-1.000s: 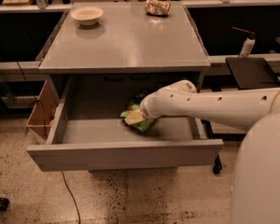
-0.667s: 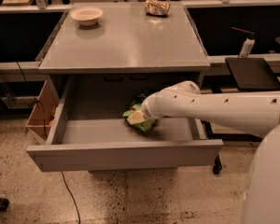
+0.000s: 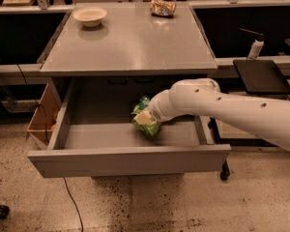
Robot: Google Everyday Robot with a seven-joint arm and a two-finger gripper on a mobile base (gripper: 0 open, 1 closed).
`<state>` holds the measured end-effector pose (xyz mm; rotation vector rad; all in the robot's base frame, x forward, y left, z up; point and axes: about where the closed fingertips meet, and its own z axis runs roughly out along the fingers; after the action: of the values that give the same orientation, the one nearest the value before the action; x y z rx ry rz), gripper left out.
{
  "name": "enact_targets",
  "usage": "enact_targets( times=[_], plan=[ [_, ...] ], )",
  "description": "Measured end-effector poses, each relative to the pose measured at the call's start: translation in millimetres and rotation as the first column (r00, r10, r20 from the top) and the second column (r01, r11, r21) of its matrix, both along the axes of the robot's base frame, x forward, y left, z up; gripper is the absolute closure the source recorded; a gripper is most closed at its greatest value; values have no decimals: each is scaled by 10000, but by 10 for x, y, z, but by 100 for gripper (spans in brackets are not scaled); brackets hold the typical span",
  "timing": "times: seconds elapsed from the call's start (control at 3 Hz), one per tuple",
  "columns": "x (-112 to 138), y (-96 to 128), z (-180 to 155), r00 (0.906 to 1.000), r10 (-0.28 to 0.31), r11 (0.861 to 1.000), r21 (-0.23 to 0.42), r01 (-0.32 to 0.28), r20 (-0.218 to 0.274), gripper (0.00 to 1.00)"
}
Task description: Pick green rice chip bag from top drawer and place on counter
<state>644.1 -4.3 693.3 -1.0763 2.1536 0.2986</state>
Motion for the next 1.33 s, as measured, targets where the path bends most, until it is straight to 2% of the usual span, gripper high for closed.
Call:
enact_targets(
  times=[0.33, 0.67, 1.0, 1.33],
  plan=[
    [-283, -167, 231, 9961, 706, 9971, -255, -720, -521, 100],
    [-554, -413, 422, 9880, 1149, 9903, -665, -1222, -1035, 100],
    [-716, -709, 599, 9844, 1168, 9856, -1067, -1312, -1317, 100],
    [-625, -953, 798, 9885, 987, 9820, -1493, -1153, -1143, 100]
  ],
)
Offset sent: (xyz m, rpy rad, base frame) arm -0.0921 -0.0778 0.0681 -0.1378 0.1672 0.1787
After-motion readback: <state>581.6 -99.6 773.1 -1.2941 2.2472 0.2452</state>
